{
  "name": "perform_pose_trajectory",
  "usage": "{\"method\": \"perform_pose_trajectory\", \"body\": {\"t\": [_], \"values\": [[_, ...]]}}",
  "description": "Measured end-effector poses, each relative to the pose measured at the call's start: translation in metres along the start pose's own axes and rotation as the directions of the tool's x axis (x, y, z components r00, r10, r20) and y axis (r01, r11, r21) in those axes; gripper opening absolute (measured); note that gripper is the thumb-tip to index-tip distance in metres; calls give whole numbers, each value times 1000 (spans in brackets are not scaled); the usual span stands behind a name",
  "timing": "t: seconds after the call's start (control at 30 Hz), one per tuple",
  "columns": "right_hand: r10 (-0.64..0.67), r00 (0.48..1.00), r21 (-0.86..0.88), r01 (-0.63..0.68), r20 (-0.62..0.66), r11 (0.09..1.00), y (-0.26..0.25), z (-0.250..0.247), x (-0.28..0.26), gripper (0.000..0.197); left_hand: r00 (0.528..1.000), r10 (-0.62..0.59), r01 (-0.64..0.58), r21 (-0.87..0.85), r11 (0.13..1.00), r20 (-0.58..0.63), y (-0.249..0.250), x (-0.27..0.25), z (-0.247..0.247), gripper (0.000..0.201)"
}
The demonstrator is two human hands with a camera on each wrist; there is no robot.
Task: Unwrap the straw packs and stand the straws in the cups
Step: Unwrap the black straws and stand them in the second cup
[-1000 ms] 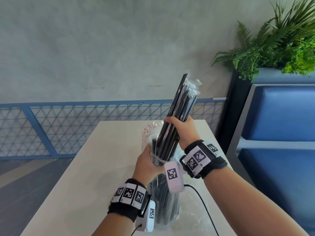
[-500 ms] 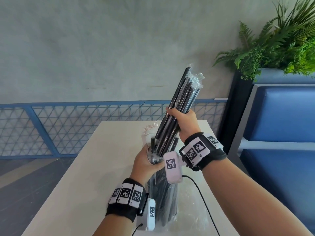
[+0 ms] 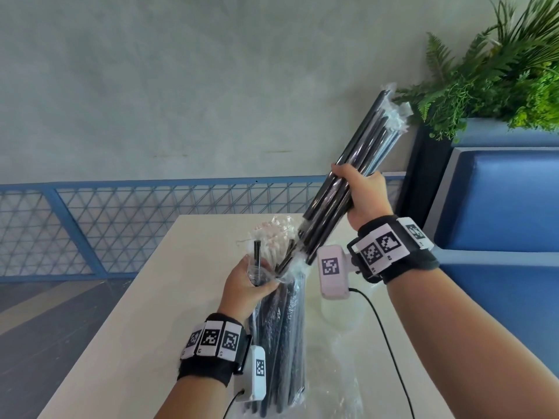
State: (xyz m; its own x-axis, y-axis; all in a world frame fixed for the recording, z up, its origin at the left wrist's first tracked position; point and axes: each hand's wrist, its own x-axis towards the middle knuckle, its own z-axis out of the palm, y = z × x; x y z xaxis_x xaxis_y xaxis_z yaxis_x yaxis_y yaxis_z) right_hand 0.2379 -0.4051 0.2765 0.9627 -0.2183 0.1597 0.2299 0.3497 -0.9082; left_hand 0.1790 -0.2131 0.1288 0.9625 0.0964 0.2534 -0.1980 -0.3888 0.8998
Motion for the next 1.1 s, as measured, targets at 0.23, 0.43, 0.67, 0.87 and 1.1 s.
{"method": "perform_pose_trajectory", "body": {"t": [0.23,0.43,0.67,0.87,1.1], "values": [[-100,987,-40,96,-123,995,-18,-28,17,18,999,-32,32,39,999,-3,9,-2,1,40],[-246,949,-198,208,-195,958,-26,-41,28,19,999,-35,34,42,999,30,9,1,7,42],[-358,916,-418,257,-183,871,3,-45,22,29,997,-66,65,40,997,28,15,7,21,50],[-199,974,-453,128,-112,882,66,-59,4,34,996,-90,89,19,996,22,19,9,29,66],[-59,996,-500,15,-71,866,111,-72,-8,44,997,-69,70,-3,998,22,16,7,28,46]]}}
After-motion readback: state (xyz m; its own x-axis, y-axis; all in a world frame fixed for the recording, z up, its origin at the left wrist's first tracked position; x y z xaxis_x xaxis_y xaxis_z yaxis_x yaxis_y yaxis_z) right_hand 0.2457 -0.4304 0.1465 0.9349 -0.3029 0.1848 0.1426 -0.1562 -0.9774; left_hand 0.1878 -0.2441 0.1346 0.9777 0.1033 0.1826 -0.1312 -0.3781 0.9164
